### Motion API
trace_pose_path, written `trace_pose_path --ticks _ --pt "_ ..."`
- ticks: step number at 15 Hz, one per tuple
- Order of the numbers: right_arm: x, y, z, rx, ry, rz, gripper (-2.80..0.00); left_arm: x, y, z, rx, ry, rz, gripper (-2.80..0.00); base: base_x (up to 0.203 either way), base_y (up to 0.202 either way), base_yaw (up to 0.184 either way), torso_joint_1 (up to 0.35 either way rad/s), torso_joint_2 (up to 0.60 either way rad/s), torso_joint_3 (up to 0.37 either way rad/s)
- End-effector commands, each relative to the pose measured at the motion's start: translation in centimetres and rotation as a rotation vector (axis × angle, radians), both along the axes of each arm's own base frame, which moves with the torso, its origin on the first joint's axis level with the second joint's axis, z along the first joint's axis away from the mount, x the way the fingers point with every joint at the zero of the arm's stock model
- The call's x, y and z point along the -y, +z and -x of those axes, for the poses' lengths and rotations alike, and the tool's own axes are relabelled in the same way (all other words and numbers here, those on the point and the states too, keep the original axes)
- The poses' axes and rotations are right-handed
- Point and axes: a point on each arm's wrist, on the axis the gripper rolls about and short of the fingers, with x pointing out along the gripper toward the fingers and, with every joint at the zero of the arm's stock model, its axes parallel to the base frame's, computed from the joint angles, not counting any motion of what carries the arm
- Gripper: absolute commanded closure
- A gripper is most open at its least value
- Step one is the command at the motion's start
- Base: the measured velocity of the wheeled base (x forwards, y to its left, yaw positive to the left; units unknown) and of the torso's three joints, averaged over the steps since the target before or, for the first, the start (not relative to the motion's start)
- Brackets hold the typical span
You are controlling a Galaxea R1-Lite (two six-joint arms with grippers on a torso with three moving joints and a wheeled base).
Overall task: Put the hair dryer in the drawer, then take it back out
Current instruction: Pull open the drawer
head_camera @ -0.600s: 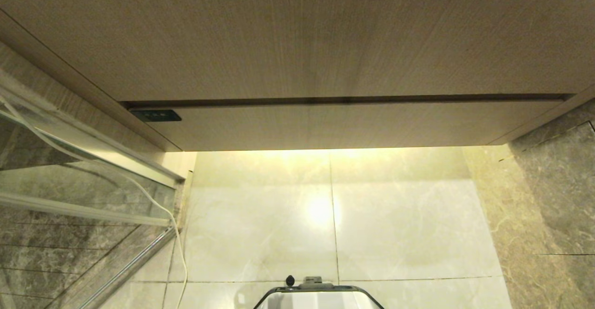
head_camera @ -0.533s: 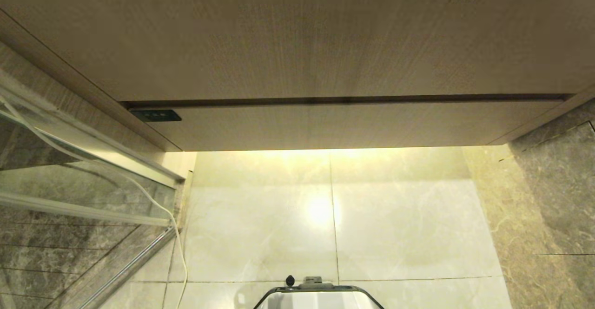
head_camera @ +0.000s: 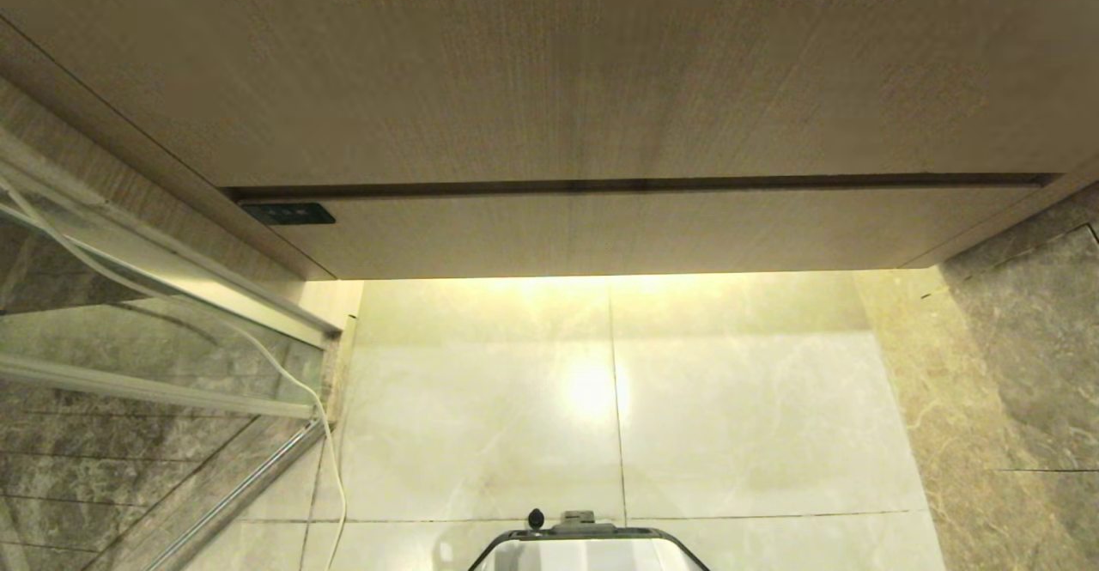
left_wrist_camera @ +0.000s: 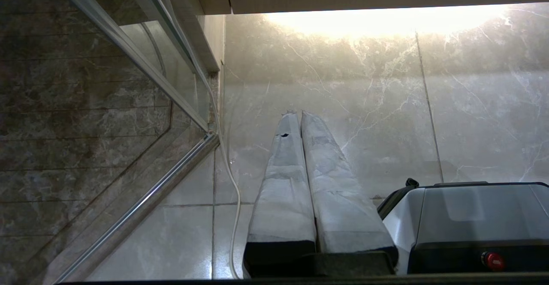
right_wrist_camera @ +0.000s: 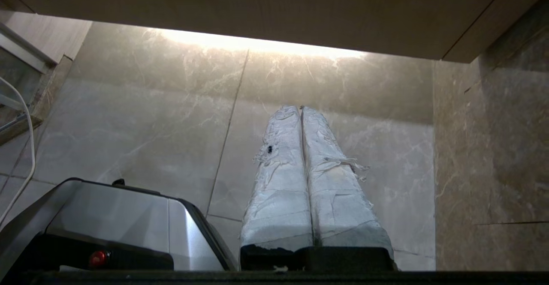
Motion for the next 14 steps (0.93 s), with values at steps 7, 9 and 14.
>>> trace_pose_path --ticks 7,9,14 --pt "1.4 17.7 11.4 0.334 -0.003 -0.047 0.00 0.0 0.0 0.0 -0.002 -0.001 0.000 0.00 0.000 0.000 0.000 0.000 0.00 0.000" --pt "1.4 23.3 13.3 0.241 -0.018 -0.033 0.00 0.0 0.0 0.0 -0.002 0.001 0.000 0.00 0.000 0.000 0.000 0.000 0.00 0.000" --pt "-0.1 28.3 4.0 -0.306 0.167 0.132 0.00 0.0 0.0 0.0 -0.002 0.000 0.000 0.00 0.000 0.000 0.000 0.000 0.00 0.000"
